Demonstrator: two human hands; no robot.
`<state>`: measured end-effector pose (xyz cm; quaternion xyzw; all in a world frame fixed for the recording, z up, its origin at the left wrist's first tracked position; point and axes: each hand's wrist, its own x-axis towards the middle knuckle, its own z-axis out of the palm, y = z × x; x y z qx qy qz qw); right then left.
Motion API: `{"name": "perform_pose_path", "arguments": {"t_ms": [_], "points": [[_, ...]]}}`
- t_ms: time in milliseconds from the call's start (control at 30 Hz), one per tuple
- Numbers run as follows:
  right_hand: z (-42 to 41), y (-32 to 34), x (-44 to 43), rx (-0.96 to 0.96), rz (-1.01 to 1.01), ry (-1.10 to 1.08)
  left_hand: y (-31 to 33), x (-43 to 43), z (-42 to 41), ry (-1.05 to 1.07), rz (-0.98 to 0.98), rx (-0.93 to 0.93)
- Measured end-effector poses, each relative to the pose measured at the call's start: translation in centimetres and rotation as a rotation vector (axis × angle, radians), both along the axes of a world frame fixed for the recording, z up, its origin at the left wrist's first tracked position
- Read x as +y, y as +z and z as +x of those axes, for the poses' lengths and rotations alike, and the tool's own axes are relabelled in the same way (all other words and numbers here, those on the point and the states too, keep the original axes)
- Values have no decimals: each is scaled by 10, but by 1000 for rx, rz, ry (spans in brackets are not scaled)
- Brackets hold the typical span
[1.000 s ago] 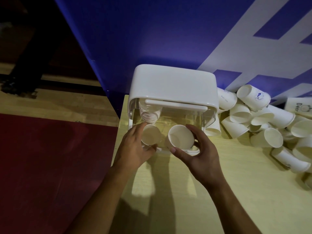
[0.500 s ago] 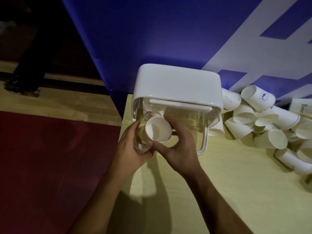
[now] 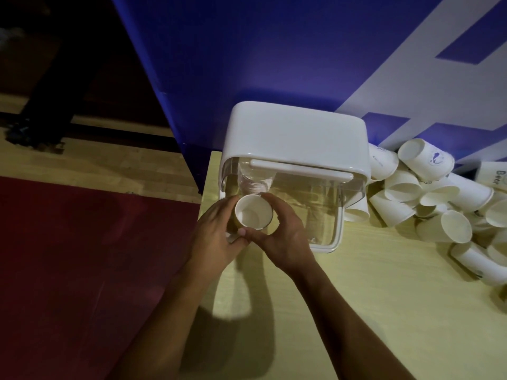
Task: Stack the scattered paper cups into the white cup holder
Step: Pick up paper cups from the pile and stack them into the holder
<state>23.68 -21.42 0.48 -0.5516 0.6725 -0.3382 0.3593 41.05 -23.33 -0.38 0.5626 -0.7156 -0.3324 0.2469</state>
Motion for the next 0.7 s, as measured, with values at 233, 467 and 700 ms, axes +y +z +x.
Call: {"name": "perform_pose_path", "arguments": {"t_ms": [233, 467, 700], "points": [[3, -9, 0, 47, 109, 6, -10, -3, 6, -100, -1, -33], [-13, 22, 18, 51, 45, 8, 8, 10, 8, -119, -27, 51], [-105, 33, 110, 80, -6, -302, 70, 61, -107, -179, -149, 154]]}}
